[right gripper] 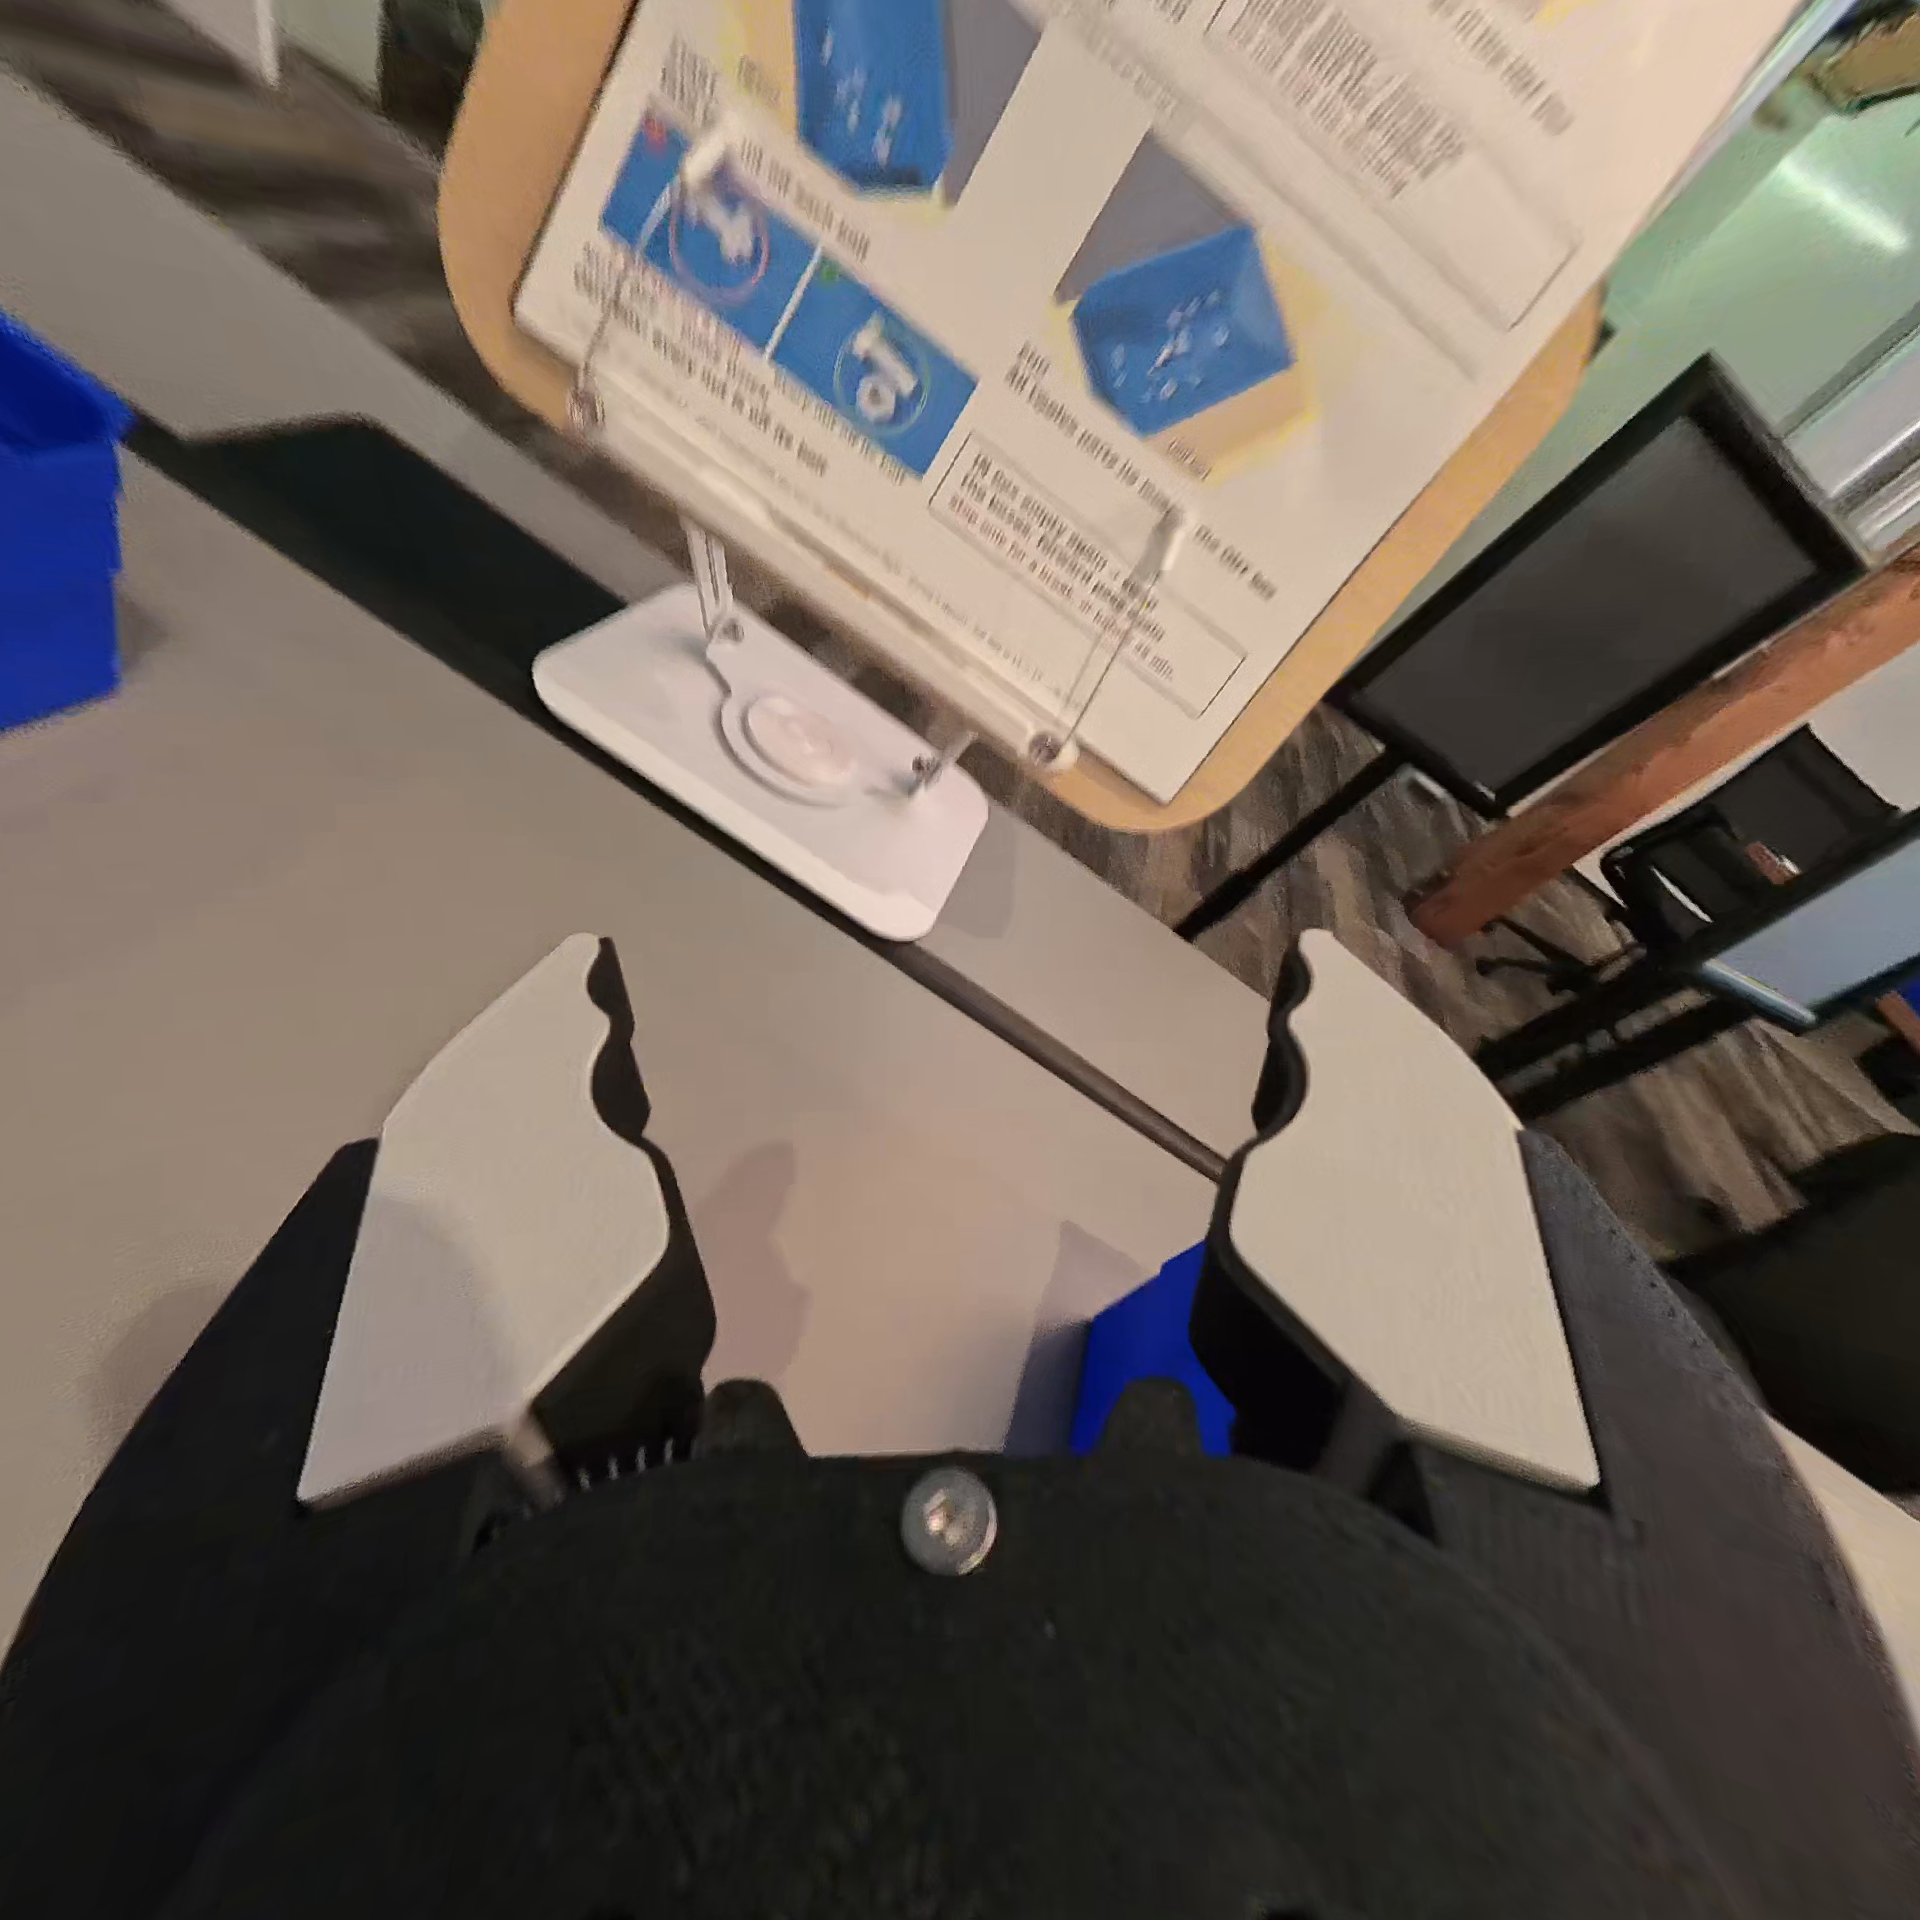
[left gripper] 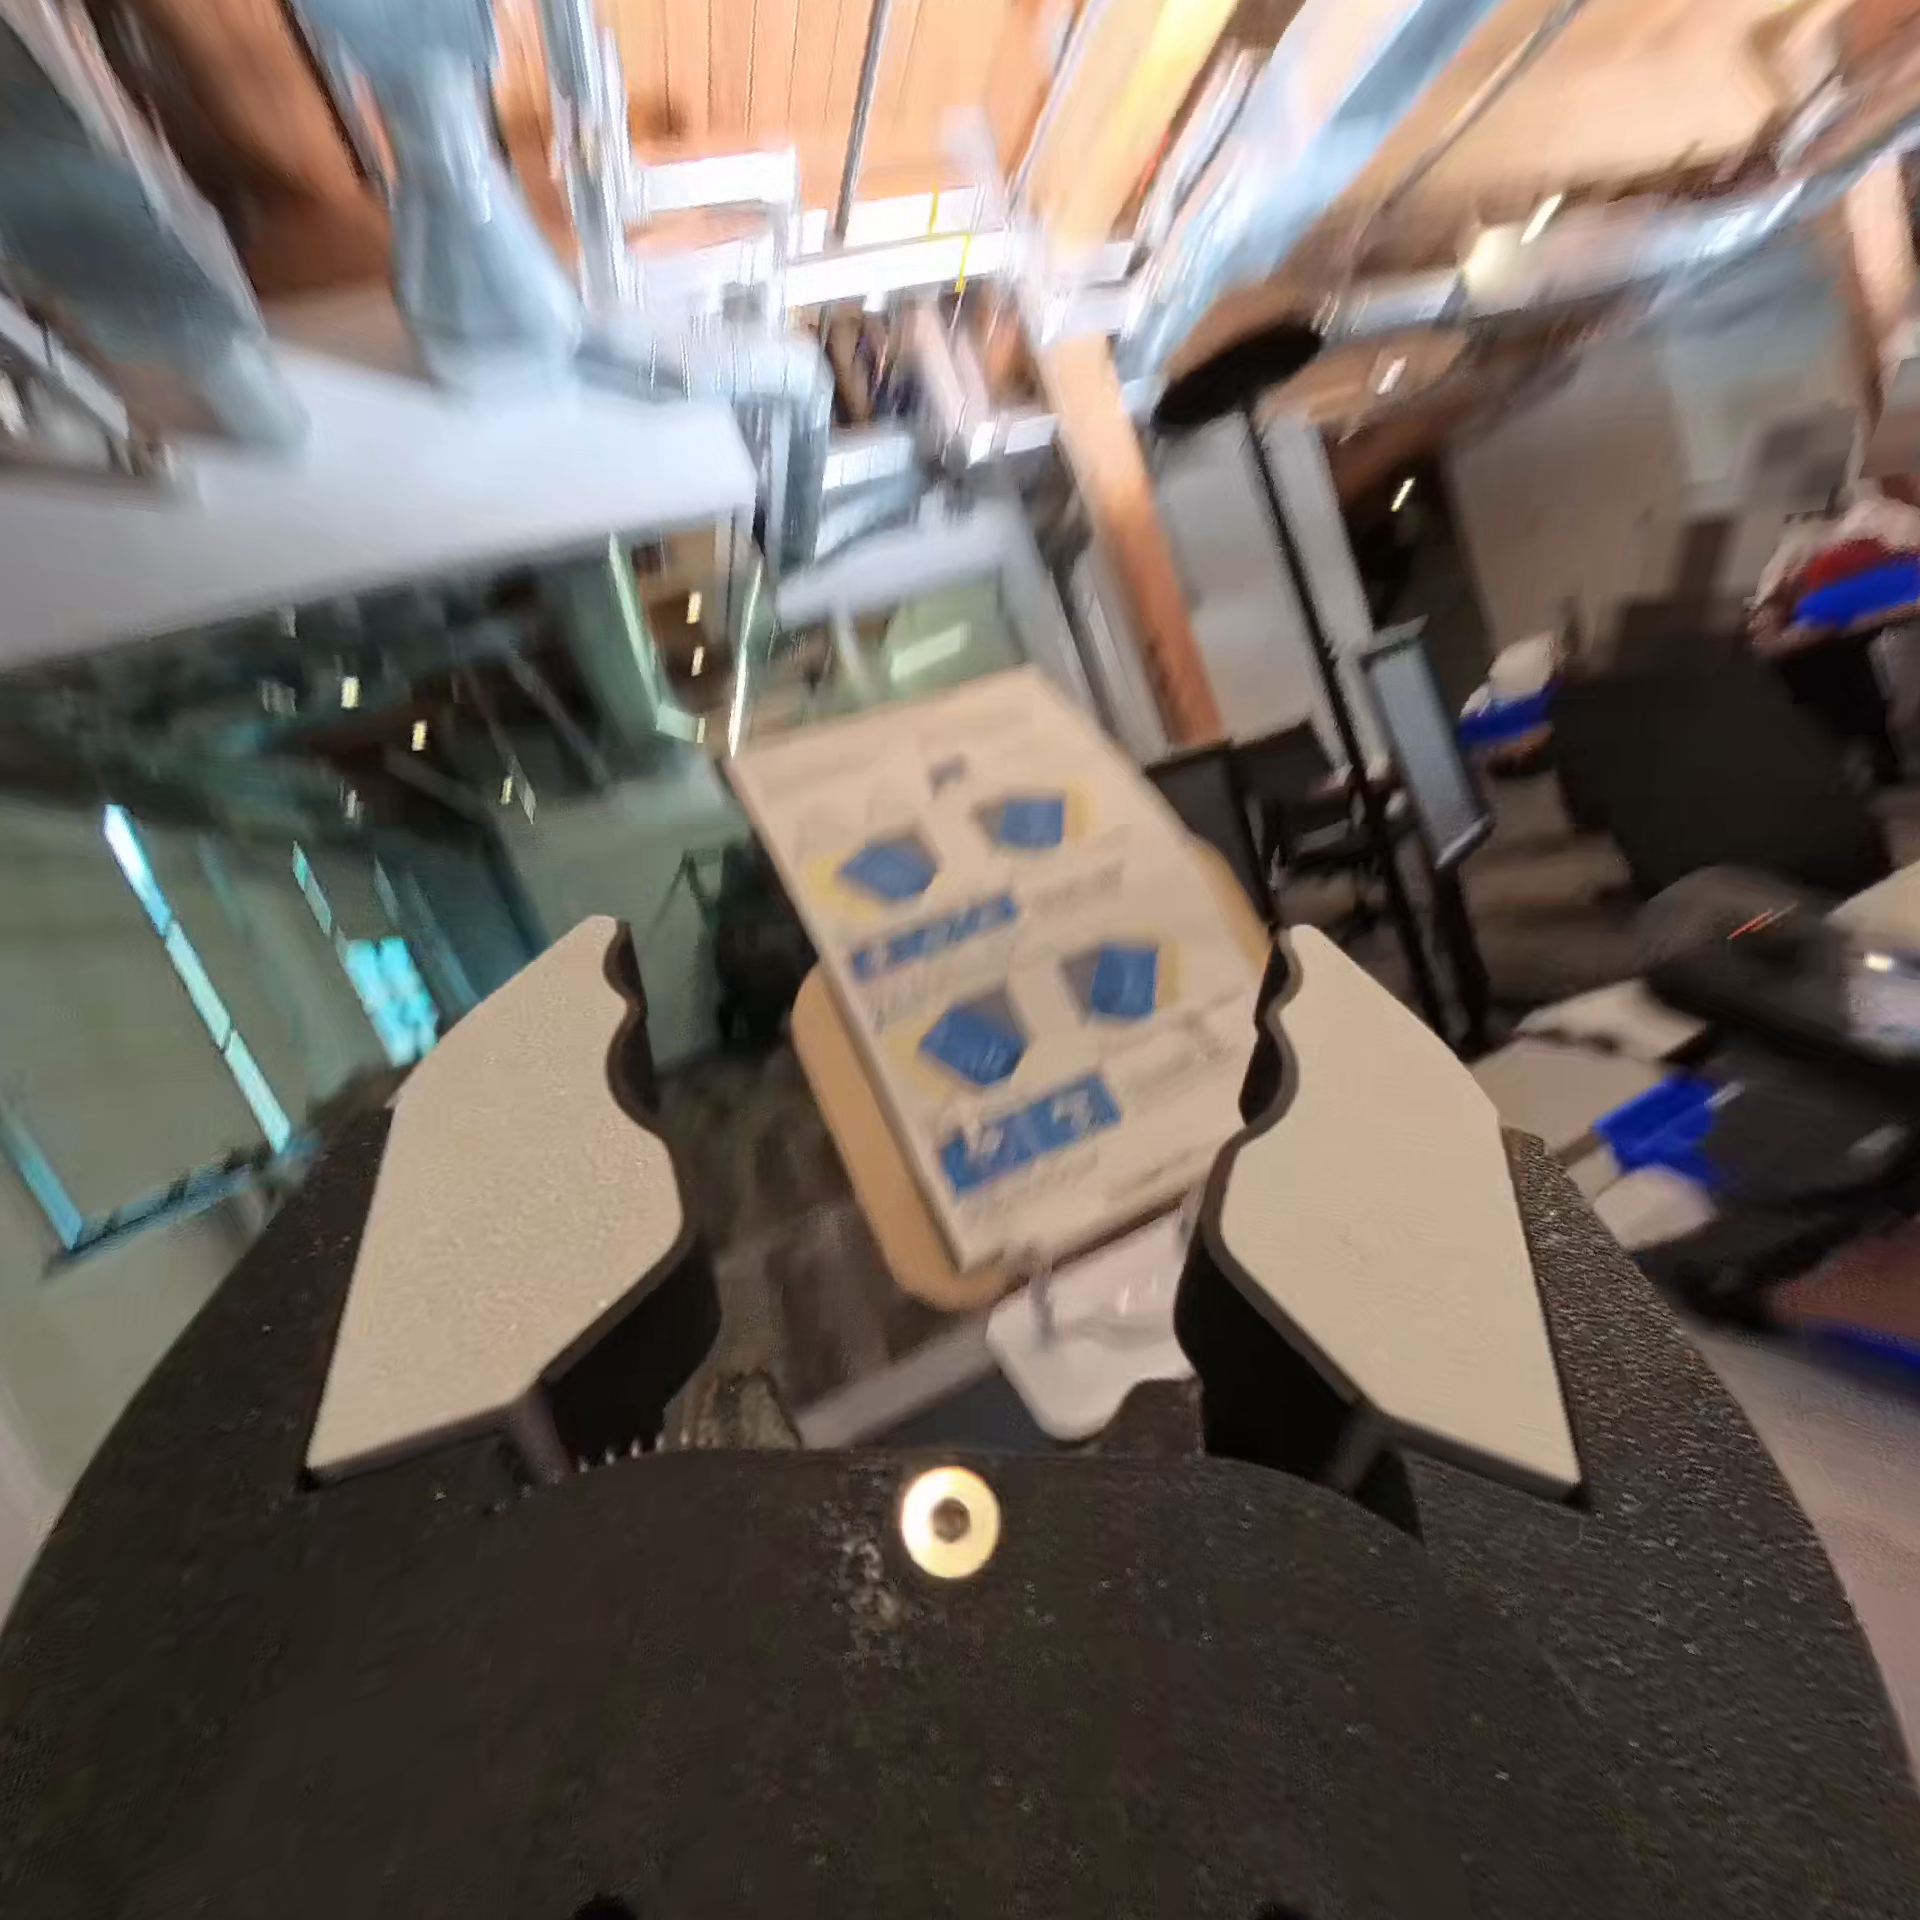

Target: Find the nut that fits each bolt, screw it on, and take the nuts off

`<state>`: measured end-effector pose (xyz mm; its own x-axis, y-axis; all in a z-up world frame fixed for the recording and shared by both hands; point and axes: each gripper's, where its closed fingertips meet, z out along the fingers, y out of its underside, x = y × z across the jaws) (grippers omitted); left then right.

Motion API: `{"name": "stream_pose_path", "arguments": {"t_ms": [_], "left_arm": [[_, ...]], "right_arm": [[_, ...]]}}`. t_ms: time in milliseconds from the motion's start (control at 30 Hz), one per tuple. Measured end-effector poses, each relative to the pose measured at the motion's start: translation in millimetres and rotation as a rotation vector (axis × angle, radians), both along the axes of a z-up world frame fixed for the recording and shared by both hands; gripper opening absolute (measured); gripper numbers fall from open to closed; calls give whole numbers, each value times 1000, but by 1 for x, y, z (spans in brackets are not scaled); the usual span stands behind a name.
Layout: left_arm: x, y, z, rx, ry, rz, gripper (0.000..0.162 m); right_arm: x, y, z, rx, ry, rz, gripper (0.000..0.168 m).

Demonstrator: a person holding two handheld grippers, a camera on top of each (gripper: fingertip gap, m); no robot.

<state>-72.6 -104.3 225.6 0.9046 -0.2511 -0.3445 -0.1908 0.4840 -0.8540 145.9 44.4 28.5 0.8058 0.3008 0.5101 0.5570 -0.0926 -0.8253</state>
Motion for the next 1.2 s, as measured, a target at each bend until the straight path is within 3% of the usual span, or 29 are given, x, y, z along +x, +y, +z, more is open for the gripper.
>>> {"name": "stream_pose_path", "arguments": {"t_ms": [100,200,300,433,733,800,967,1067,1200], "left_arm": [[-46,21,-23,-184,2,69,101],[-79,19,-32,-259,-43,88,85],[-98,14,-40,-293,0,109,59],[-109,16,-48,-342,12,143,49],[-98,52,-83,-455,167,279,41],[-96,60,-99,-523,197,278,28],[-96,72,-132,-669,236,272,34],[-76,70,-140,-718,222,146,33],[-97,67,-175,-916,401,210,33]], "right_arm": [[2,-13,34,54,154,104,109],[-1,-30,80,96,288,254,93],[2,-55,127,169,332,412,63],[20,-88,159,268,350,540,34],[43,-102,142,193,517,688,7],[47,-102,140,190,512,691,2],[64,-107,151,240,490,665,1],[77,-112,160,280,476,647,1],[88,-119,169,290,511,669,1]]}}
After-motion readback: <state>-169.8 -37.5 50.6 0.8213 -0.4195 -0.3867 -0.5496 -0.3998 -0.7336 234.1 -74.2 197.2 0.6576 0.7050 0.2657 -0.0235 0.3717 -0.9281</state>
